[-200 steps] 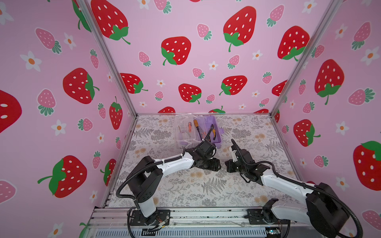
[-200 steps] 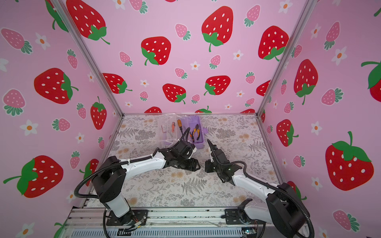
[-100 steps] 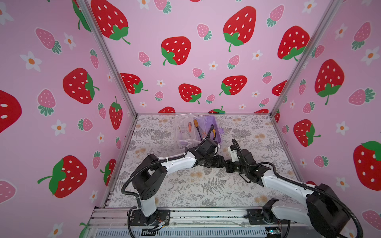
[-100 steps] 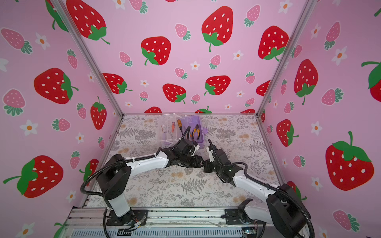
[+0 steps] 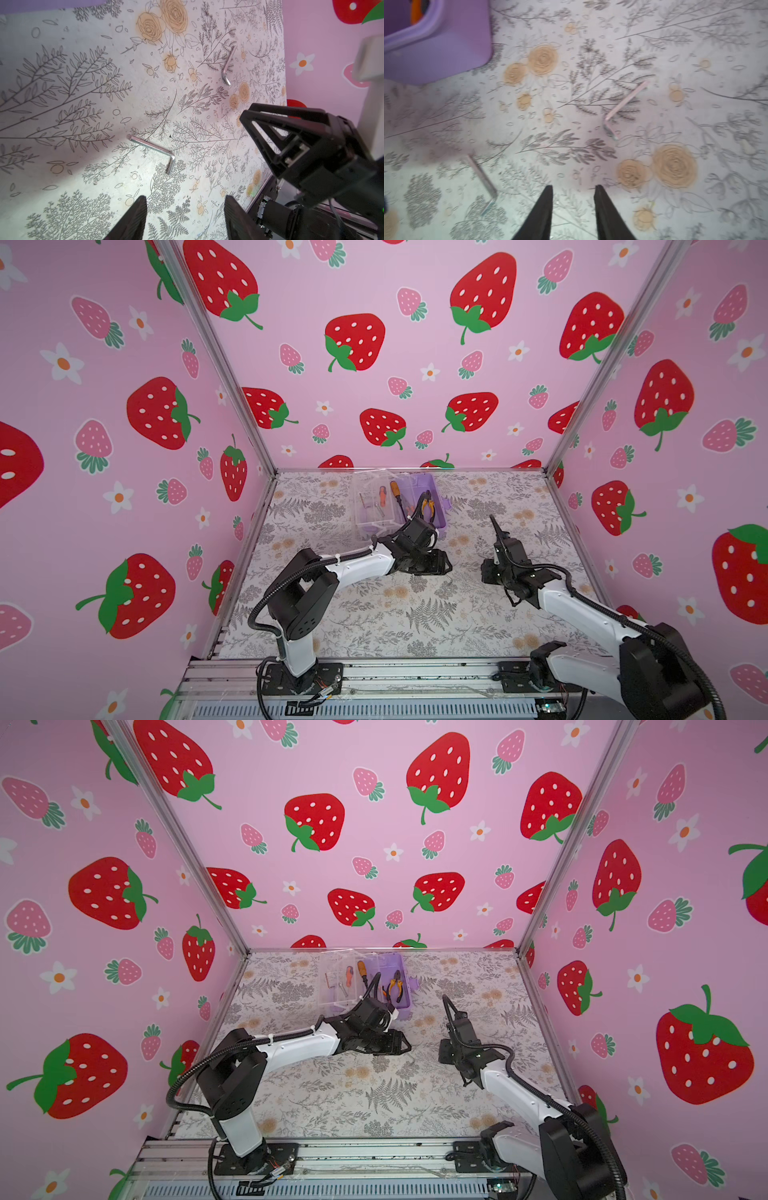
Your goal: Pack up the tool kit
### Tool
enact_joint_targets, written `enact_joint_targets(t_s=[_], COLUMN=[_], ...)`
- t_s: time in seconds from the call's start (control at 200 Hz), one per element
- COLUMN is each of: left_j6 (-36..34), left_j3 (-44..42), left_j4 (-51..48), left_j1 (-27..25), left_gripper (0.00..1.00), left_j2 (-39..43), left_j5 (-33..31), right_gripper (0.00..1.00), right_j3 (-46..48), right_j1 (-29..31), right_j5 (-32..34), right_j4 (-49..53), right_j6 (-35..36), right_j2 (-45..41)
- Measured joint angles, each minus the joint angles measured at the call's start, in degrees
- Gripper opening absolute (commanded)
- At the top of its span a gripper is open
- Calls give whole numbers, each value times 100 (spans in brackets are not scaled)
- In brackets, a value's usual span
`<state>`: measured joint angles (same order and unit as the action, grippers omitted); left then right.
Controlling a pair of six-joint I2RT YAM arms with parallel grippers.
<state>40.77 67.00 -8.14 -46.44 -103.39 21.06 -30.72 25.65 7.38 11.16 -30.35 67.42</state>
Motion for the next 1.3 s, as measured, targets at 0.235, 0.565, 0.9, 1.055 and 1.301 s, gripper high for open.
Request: enact_joint_targets(t_s=[0.235,0.565,0.9,1.055,1.301], left_j6=[-24,-153,-195,-195,-11], left_j3=[0,-138,-264,-304,-787], left_j4=[-144,-420,-531,-603,-688], left_j1=[0,0,48,136,455], left_gripper=[61,61,60,60,56], left_j2=[-11,258,468,468,636], left_j5=[-20,-267,-442,-522,-793], right_gripper=[60,37,6,2,1], right_j3=[-192,-1023,-1141,-870,-737], right_j1=[-686,-833,-466,92,1537], right_j5=[-81,-426,-737,-1012,-1523], right_j4=[-33,-758,-1484,-1897,-2328], right_j6=[188,413,470,446,444], right_j2=[833,2256,2686,2592,2667])
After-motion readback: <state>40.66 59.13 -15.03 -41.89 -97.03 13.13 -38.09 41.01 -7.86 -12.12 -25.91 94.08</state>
